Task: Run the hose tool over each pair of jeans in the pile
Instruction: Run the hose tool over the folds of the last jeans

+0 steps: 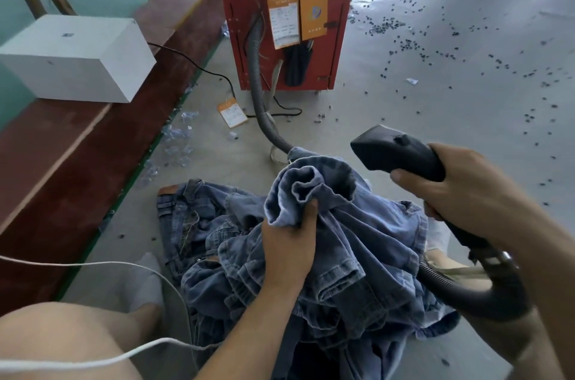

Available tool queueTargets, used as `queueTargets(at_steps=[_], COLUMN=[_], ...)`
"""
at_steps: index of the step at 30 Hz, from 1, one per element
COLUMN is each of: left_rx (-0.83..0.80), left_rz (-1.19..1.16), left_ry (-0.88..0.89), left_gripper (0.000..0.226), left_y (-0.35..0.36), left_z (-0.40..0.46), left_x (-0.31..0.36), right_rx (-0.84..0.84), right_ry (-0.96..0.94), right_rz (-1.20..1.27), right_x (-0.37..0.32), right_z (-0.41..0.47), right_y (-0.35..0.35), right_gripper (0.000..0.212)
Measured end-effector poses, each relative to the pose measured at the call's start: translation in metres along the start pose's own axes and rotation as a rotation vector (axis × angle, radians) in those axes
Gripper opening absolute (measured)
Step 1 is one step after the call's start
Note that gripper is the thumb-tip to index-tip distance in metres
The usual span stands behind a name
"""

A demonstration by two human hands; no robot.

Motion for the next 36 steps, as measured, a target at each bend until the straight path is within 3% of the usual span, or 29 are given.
queueTargets(at_steps=[7,10,13,19,23,26,32,36], left_rx=[0.033,-0.099,-0.201,-0.159,-0.139,-0.225,-0.235,-0.202], left_rz=[-0.197,-0.134,-0.147,-0.267,-0.315,-0.214,-0.182,-0.294], left_ry=[-0.063,-0.088,-0.175,-0.292,-0.323,-0.311,-0.35,-0.346], left_gripper=[0.025,0.014,0.019,0.028,0.027,0.029,0.021,0.023], left_y=[0.004,0.014,0.02,0.015,0.017,0.021,0.015,0.018], left_z=[0.009,0.005,-0.001,0.005,0.01,0.006,0.008,0.012], left_x=[0.006,0.002,-0.009,-0.014,-0.013,-0.013,-0.015,-0.011], right_rx=[-0.142,-0.196,-0.192,-0.072,-0.287,-0.382,-0.165,-0.241], right_ry=[-0.085,-0.067,0.015,0.017,-0.062,-0.057,0.025,-0.053], right_rz=[0.032,-0.016,0.076,0.306,0.198,0.17,0.372,0.27], right_x=[-0.01,-0.009,-0.006,-0.005,-0.002,-0.007,0.0,0.008], right_z=[-0.031,-0.024,-0.004,0.012,-0.01,-0.014,0.011,-0.001], right_y=[-0.01,0.012,0.026,0.002,0.0,0.019,0.008,-0.009], right_gripper=[0.02,0.011,0.016,0.016,0.022,0.012,0.017,0.039])
Point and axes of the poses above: each hand's wrist, its own z-axis towards the middle knuckle, its own y-axis out of the palm, x = y × z, the point moved 9 cm from there along z, towards the middle knuckle, and after that the axes turned 6 degrees about x, right-handed, at the moved point
